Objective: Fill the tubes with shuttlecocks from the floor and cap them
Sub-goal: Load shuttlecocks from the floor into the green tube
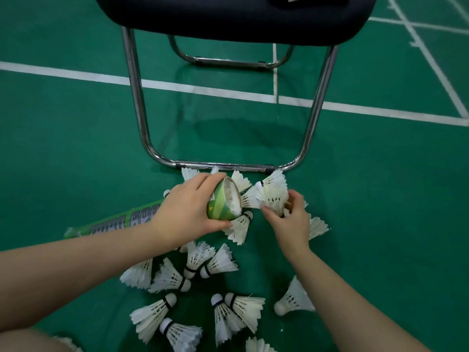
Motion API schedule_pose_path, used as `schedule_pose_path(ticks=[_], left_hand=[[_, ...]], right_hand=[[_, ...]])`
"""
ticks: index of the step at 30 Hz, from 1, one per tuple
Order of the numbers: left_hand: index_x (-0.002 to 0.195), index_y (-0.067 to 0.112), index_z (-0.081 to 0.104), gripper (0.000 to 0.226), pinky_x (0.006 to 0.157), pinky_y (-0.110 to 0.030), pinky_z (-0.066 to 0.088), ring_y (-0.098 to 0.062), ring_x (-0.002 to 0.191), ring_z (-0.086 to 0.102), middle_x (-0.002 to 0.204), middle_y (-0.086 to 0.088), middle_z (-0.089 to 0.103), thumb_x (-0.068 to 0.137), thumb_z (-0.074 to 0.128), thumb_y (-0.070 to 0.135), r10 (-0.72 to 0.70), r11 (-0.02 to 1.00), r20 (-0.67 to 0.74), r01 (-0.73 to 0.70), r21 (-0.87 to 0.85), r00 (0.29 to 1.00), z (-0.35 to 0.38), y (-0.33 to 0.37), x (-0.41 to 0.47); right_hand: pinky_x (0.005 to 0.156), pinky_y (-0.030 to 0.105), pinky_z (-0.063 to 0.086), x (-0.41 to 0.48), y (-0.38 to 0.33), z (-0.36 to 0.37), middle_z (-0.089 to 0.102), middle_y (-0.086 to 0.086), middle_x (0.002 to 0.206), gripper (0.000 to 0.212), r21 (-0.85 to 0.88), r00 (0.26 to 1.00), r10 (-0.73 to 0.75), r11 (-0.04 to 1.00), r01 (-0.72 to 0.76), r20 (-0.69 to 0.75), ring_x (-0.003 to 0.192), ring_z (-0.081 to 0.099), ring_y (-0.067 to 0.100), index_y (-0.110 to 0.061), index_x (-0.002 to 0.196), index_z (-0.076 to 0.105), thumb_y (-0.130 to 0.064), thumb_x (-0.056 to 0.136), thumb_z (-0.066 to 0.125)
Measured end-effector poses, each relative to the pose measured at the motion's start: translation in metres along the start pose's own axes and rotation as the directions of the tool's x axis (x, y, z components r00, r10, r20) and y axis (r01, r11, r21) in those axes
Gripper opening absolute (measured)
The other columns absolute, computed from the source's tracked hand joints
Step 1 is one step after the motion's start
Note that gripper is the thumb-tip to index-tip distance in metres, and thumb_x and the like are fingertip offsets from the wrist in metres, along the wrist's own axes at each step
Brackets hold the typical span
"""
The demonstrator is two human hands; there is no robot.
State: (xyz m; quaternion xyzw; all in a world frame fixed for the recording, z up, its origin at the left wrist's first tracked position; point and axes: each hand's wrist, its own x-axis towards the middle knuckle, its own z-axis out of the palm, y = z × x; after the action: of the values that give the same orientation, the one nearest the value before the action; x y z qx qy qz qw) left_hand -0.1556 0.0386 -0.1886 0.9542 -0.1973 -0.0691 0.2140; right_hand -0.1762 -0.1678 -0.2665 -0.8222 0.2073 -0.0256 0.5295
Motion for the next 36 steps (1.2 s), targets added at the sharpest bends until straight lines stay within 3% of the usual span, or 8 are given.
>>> schedule_pose_path(ticks=[4, 7, 10, 13, 20, 27, 31, 36], left_hand=[[0.139, 0.021, 0.031, 0.094, 0.092, -0.030, 0.040, -0.018, 0.111, 0.049, 0.130, 0.002, 0.046, 0.063, 0.073, 0.056, 0.007, 1.000, -0.051, -0.006, 0.011, 0.999, -0.009, 0.001, -0.009], [0.138, 0.023, 0.030, 0.093, 0.090, -0.029, 0.041, -0.017, 0.111, 0.050, 0.130, 0.004, 0.045, 0.063, 0.074, 0.055, 0.004, 1.000, -0.054, -0.002, 0.027, 0.999, -0.014, 0.002, -0.015], [0.137, 0.023, 0.031, 0.091, 0.089, -0.029, 0.043, -0.016, 0.110, 0.051, 0.130, 0.005, 0.046, 0.063, 0.075, 0.054, 0.011, 1.000, -0.069, -0.009, 0.025, 0.998, -0.016, 0.001, -0.018], [0.136, 0.023, 0.033, 0.090, 0.088, -0.029, 0.043, -0.016, 0.110, 0.051, 0.129, 0.005, 0.047, 0.062, 0.076, 0.052, 0.015, 1.000, -0.093, -0.013, 0.017, 0.996, -0.018, 0.001, -0.019], [0.136, 0.022, 0.034, 0.089, 0.088, -0.029, 0.041, -0.017, 0.112, 0.050, 0.129, 0.003, 0.047, 0.063, 0.075, 0.051, 0.020, 1.000, -0.125, -0.017, 0.020, 0.992, -0.019, 0.003, -0.021], [0.134, 0.021, 0.039, 0.085, 0.084, -0.032, 0.045, -0.020, 0.106, 0.054, 0.123, 0.000, 0.054, 0.062, 0.077, 0.048, 0.040, 0.999, -0.172, -0.037, 0.023, 0.984, -0.017, -0.001, -0.021], [0.133, 0.019, 0.041, 0.083, 0.081, -0.032, 0.045, -0.022, 0.104, 0.055, 0.121, -0.002, 0.055, 0.063, 0.076, 0.045, 0.053, 0.998, -0.187, -0.047, 0.035, 0.981, -0.016, -0.001, -0.021], [0.141, 0.021, 0.031, 0.088, 0.081, -0.032, 0.042, -0.024, 0.107, 0.052, 0.126, -0.005, 0.052, 0.065, 0.075, 0.034, 0.045, 0.999, -0.168, -0.041, 0.027, 0.985, -0.016, 0.001, -0.021]], right_hand=[[0.074, 0.011, 0.042, -0.016, -0.044, 0.005, 0.053, -0.018, 0.101, 0.062, 0.198, 0.994, -0.104, 0.974, 0.107, -0.026, 0.088, 0.055, -0.003, -0.034, 0.119, 0.037, -0.021, 0.073, 0.077], [0.084, 0.023, 0.049, -0.026, -0.069, 0.012, 0.057, -0.010, 0.110, 0.066, 0.341, 0.981, -0.191, 0.921, 0.188, -0.023, 0.096, 0.061, 0.006, -0.042, 0.115, 0.039, -0.018, 0.069, 0.079], [0.086, 0.031, 0.053, -0.034, -0.080, 0.018, 0.062, -0.005, 0.111, 0.062, 0.506, 0.975, -0.221, 0.845, 0.174, 0.034, 0.098, 0.065, 0.013, -0.035, 0.117, 0.045, -0.012, 0.070, 0.078], [0.084, 0.032, 0.053, -0.040, -0.083, 0.019, 0.064, 0.006, 0.110, 0.053, 0.516, 0.972, -0.233, 0.833, 0.201, -0.003, 0.097, 0.065, 0.016, -0.032, 0.111, 0.051, -0.017, 0.067, 0.075], [0.070, 0.019, 0.050, -0.047, -0.092, 0.020, 0.058, 0.001, 0.099, 0.050, 0.588, 0.969, -0.231, 0.774, 0.235, -0.084, 0.081, 0.063, 0.003, -0.024, 0.103, 0.045, 0.001, 0.071, 0.075], [0.085, 0.022, 0.049, -0.066, -0.080, 0.037, 0.058, -0.007, 0.113, 0.056, 0.455, 0.954, -0.293, 0.858, 0.238, 0.055, 0.102, 0.059, 0.005, -0.037, 0.118, 0.042, -0.025, 0.071, 0.072], [0.097, 0.040, 0.045, -0.067, -0.071, 0.040, 0.054, -0.005, 0.122, 0.065, 0.321, 0.962, -0.260, 0.921, 0.223, 0.079, 0.114, 0.052, 0.014, -0.029, 0.124, 0.044, -0.053, 0.067, 0.065], [0.109, 0.026, 0.026, -0.072, -0.069, 0.035, 0.031, -0.021, 0.136, 0.073, 0.143, 0.935, -0.331, 0.939, 0.313, 0.127, 0.131, 0.028, 0.000, -0.042, 0.130, 0.024, -0.060, 0.067, 0.055]])
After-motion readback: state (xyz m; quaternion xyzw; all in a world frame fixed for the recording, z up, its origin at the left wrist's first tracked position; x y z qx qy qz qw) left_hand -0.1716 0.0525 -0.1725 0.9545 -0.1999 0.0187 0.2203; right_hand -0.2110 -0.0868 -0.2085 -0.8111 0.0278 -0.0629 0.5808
